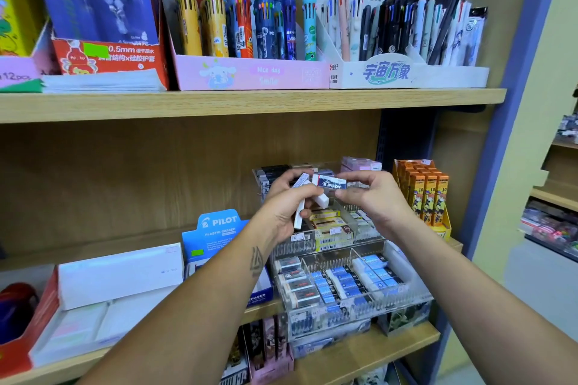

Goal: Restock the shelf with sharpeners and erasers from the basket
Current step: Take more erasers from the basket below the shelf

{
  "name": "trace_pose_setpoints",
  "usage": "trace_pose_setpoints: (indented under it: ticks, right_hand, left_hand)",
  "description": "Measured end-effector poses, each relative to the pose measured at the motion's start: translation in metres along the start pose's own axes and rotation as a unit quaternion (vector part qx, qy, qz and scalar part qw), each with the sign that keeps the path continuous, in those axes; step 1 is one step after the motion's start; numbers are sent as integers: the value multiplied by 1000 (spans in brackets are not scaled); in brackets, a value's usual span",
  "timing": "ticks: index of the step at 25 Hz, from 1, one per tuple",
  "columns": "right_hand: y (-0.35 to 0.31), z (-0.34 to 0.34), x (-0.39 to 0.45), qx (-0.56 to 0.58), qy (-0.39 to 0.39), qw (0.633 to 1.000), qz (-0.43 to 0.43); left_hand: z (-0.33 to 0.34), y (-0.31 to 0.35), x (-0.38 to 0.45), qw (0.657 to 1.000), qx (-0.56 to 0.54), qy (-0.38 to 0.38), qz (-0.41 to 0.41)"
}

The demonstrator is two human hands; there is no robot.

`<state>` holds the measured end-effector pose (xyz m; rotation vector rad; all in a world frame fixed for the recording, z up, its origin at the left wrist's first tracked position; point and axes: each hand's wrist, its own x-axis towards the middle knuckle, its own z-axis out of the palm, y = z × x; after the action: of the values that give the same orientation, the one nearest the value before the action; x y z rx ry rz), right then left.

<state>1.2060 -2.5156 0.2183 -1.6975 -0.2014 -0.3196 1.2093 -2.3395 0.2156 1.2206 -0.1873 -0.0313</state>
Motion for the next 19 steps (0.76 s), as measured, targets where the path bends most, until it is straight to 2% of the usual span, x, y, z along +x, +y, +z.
trace_pose_setpoints:
  ticks: [3,7,9,11,14,16,19]
  right_hand:
    - [-2,4,-2,-95,16,995,-17]
    - [-27,19,-8,-90,25,994,-48]
    - [-38,36,-18,-111,-11,992,-52]
    - [-45,58,-29,-179,-68,980,-58]
    - [-50,98,-44,-351,-152,919,-94]
    - [-53,125,-56,-468,-189,852,-140]
    - [-57,158,-75,-617,-211,731,-200]
  left_hand:
    - [2,8,-1,999,-20,18,25]
    - [-3,41,-7,992,-105,55,46]
    - [-20,55,-23,992,-112,51,28]
    - [-44,60,-43,996,-77,52,-7]
    - [-94,58,-80,994,38,86,-46]
    - [-123,54,-102,987,97,100,-80]
    - [-146,44,-122,974,160,96,-127]
